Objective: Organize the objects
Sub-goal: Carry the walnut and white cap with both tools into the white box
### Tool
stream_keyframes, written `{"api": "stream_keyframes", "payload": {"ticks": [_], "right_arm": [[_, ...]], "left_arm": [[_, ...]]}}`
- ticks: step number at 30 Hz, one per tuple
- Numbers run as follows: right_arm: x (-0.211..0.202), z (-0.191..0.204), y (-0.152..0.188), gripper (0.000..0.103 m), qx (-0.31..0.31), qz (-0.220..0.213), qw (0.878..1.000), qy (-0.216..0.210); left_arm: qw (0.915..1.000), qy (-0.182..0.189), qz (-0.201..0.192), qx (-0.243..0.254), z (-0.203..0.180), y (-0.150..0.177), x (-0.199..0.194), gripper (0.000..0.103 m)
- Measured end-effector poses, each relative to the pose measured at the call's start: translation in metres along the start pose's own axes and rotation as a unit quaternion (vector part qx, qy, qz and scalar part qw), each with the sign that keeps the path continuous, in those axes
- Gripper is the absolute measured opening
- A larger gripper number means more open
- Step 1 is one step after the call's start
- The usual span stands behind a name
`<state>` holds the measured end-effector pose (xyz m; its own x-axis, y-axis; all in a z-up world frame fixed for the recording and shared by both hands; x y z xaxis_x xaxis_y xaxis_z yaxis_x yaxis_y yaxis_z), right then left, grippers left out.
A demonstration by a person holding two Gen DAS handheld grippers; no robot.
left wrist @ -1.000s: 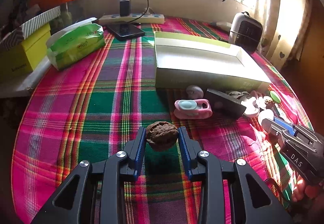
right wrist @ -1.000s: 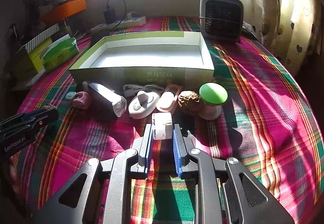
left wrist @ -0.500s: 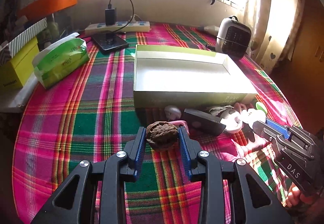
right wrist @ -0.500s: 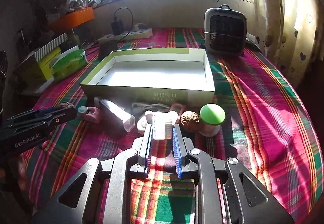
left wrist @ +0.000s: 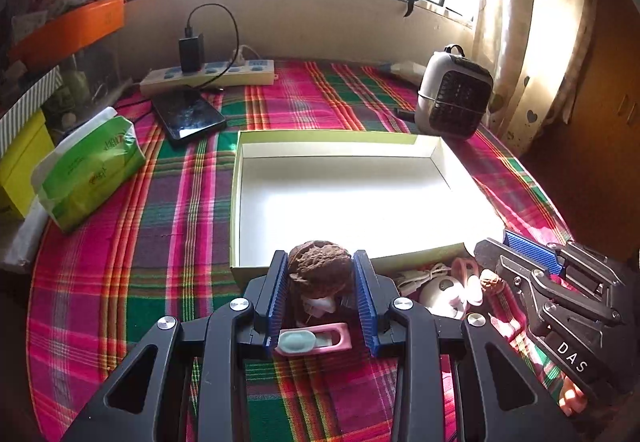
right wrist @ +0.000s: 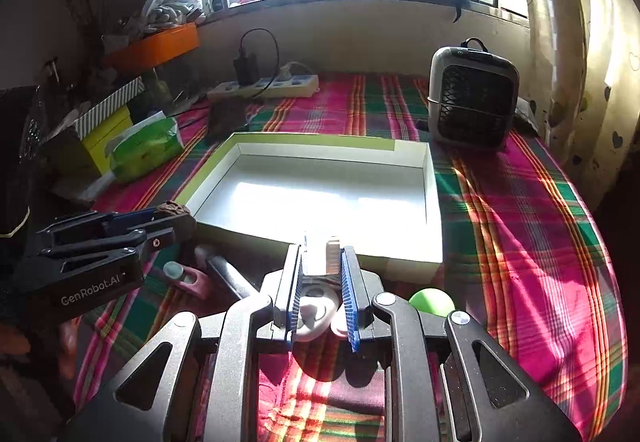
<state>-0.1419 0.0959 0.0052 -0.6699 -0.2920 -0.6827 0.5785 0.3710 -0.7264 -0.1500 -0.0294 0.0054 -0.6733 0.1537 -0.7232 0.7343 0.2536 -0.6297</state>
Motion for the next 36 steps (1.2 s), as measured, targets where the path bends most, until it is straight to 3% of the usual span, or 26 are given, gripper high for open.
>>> {"api": "stream_keyframes", "payload": {"ticks": [16, 36], "right_arm": [[0.062, -0.018, -0.044, 0.02, -0.005, 0.04, 0.999, -0.005], [0.119, -0.036, -0.051, 0.02, -0.001, 0.094, 0.996, 0.003]], "left_arm": [[0.9993, -0.006, 0.036, 0.002, -0.003, -0.045, 0.06, 0.03], [0.9966, -0.025, 0.078, 0.008, 0.004, -0.063, 0.117, 0.03]]}}
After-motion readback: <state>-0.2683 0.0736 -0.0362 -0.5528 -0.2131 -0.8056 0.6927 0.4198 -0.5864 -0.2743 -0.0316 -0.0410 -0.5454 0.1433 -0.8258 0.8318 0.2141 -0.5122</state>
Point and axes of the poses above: each gripper's, at about its wrist camera, not at the fingertips, and x roughly the way its jaws point, z to its left, y to its underside, the point moved 7 cm from there along x, roughly the way its jaws point, and after that the axes turned 13 degrees about -x, right-handed, at the moved point
